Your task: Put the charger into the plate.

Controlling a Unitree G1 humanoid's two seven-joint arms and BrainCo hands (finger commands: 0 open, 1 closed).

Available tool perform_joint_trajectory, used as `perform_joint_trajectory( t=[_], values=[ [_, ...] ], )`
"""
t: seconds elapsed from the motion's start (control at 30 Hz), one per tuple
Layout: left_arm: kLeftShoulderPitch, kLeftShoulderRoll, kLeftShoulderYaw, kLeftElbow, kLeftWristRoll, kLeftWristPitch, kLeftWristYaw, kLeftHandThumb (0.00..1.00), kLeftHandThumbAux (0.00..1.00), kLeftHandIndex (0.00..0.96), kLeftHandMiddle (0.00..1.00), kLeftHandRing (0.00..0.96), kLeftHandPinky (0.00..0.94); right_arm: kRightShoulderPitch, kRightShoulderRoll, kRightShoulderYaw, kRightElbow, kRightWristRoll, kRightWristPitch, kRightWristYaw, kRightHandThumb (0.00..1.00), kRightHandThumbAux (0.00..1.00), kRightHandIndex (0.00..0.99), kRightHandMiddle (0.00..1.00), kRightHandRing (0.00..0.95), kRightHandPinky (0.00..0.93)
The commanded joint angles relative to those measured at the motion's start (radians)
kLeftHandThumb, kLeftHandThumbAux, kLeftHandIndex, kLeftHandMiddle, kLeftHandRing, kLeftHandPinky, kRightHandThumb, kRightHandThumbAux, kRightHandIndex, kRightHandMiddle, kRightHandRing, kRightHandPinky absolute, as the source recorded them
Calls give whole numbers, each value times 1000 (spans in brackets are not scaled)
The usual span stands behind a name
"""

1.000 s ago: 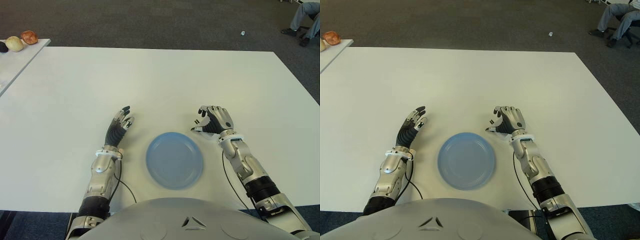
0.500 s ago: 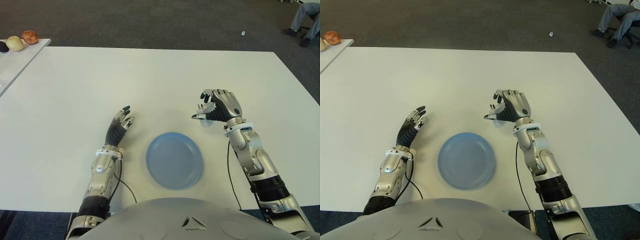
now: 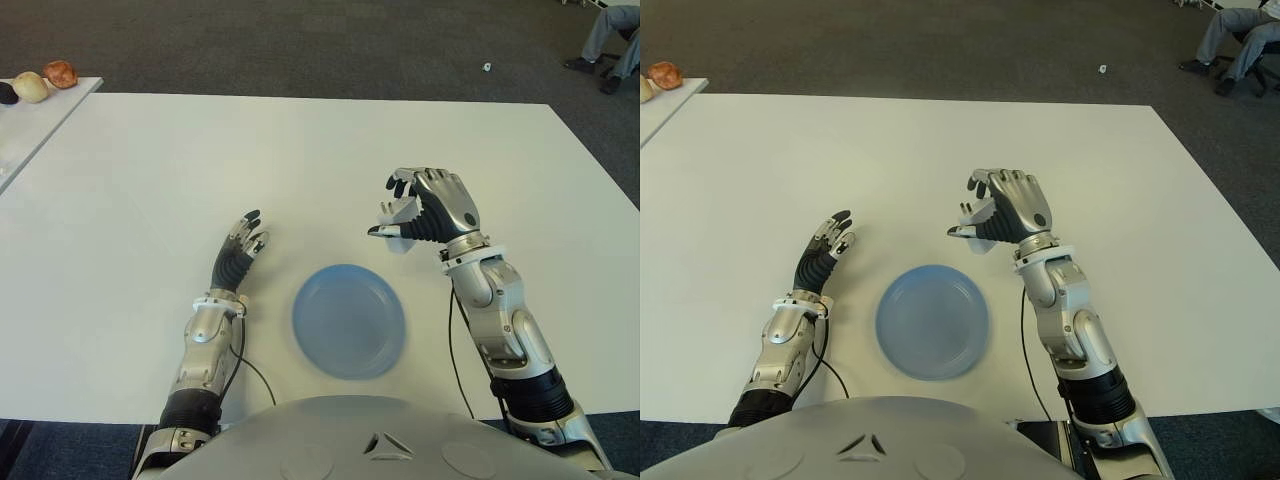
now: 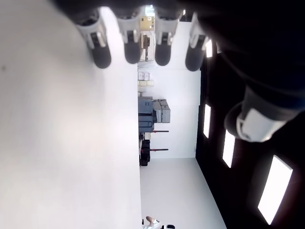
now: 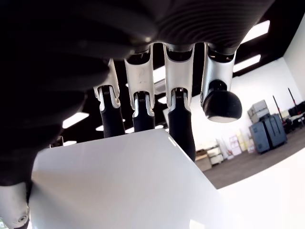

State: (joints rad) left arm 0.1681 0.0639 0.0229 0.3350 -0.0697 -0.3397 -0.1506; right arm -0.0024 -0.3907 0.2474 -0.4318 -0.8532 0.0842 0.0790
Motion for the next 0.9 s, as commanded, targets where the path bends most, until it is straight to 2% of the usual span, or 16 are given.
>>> perform_joint_trajectory(
  t=[0.03, 0.17, 0.5, 0.77, 0.9],
  values=[
    [25, -10, -4, 49, 9, 66, 10, 0, 513, 136, 88, 28, 0, 5, 15, 10, -25, -13, 8, 31, 857, 675, 403, 543, 860, 814],
    [25, -19, -3, 47, 7, 71, 17, 0, 511, 137, 91, 31, 0, 0, 28, 40, -46, -37, 2, 59, 857, 675, 403, 542, 854, 798],
    [25, -33, -2, 53, -3, 56, 12, 0, 506, 133, 95, 36, 0, 2, 27, 37, -49, -22, -22, 86, 858, 675, 403, 544, 850, 819],
    [25, -42, 1, 57, -12, 52, 8, 0, 484, 144, 118, 50, 0, 24, 46, 67, -78, -27, -7, 133, 858, 674, 405, 548, 850, 827],
    [24, -47, 1, 63, -20, 42, 2, 0, 480, 143, 124, 54, 0, 48, 75, 118, -93, -61, 0, 148, 857, 675, 404, 548, 848, 828]
  ],
)
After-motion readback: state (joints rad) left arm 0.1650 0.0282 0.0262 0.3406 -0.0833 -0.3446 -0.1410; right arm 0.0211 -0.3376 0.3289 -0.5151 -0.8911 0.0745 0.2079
